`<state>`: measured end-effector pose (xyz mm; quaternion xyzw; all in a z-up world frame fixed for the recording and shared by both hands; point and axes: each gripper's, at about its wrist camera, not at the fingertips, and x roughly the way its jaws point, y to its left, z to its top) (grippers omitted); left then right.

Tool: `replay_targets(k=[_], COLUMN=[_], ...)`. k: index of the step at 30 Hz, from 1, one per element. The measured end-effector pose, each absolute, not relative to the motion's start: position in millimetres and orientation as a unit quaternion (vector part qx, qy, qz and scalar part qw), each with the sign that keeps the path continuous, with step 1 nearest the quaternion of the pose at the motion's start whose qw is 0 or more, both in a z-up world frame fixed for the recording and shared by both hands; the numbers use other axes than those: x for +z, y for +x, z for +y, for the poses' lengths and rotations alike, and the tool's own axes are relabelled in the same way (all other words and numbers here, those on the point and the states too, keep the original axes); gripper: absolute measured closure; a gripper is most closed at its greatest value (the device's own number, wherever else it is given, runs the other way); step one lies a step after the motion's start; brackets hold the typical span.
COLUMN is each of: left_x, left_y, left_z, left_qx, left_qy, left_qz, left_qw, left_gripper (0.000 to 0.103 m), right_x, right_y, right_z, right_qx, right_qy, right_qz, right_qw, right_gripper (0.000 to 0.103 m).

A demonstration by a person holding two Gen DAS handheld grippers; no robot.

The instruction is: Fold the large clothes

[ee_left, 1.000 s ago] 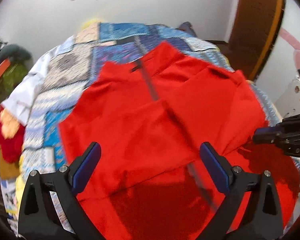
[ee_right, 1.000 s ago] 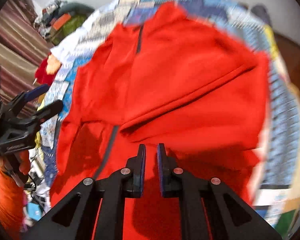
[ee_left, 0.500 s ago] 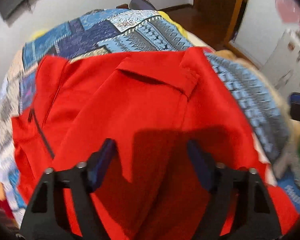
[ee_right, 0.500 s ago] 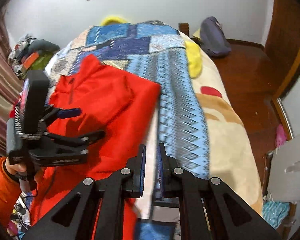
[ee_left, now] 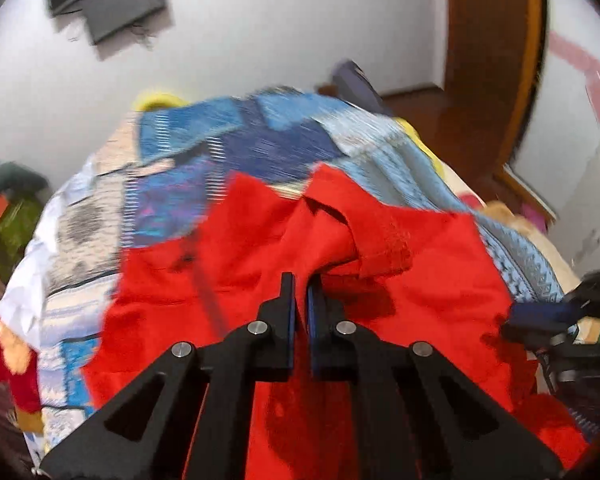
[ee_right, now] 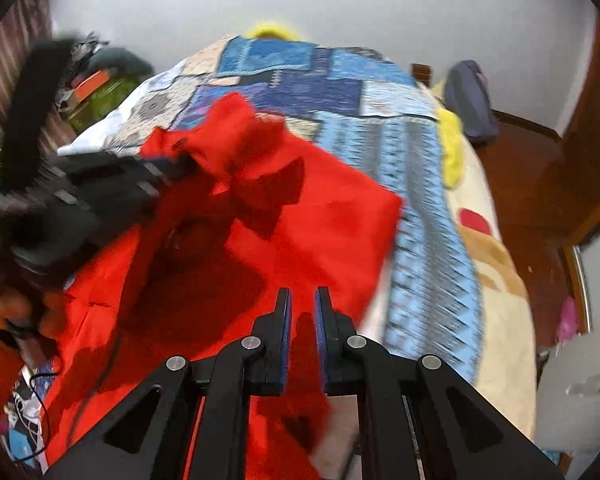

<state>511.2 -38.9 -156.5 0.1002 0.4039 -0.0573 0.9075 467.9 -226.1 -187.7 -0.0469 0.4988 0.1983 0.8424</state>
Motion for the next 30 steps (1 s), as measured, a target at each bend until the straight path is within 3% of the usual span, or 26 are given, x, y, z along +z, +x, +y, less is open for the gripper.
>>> replay_targets(k=[5, 17, 22, 30], left_x=[-147, -249, -295, -321], left_y=[487, 446, 429, 408], left_z=[34, 166, 186, 198], left_qx=[-0.003, 0.022, 0.004, 0.021], left_qy=[0.092, -0.043, -0.098, -0.112], left_qz=[0.395, 0.492, 0.52, 0.531], left_qw=[0.914, 0.869, 0.848, 0.84], left_gripper=[0.098, 0.097, 0.096, 0.094], right_x=[-243, -271, -271, -268], right_y=[472, 449, 454, 462], right_z=[-176, -140, -141, -152], right_qx=[0.183, 0.036, 0.025, 0.03], right_qy=[-0.151, -0.352, -0.347, -0.328], right_qz=[0.55, 0.468, 0.471, 0.471], right_qw=[0.801, 0.81, 0.811, 0.818], right_gripper=[0.095, 0.095, 0.095, 0.095])
